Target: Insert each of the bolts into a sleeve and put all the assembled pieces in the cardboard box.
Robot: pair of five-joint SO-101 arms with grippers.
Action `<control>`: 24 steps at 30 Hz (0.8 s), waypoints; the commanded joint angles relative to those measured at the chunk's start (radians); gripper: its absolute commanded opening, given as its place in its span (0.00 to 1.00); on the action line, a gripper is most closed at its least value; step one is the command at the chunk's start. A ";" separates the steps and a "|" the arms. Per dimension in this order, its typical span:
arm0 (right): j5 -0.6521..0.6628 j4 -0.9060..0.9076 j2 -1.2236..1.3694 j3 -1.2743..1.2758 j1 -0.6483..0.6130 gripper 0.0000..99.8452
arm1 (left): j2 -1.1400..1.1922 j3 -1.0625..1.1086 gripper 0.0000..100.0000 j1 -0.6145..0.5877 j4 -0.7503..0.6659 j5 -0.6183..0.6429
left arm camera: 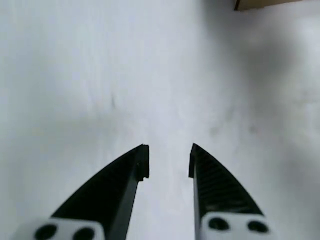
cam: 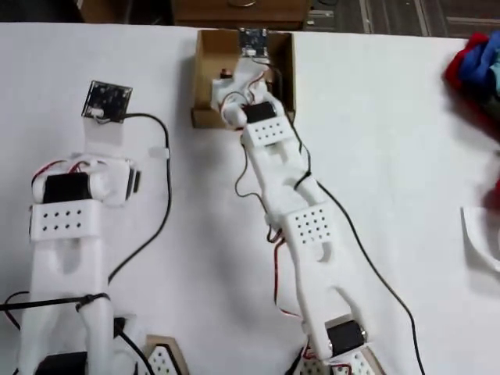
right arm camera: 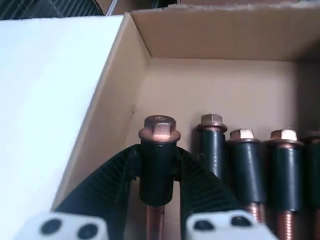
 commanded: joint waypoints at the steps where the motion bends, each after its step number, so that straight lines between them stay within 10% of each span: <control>1: 0.002 -0.042 -0.025 0.006 -0.004 0.02 | -0.011 -0.004 0.15 -0.006 0.009 -0.002; 24: 0.002 -0.061 0.024 0.032 -0.030 0.09 | -0.011 -0.004 0.15 -0.006 0.023 -0.002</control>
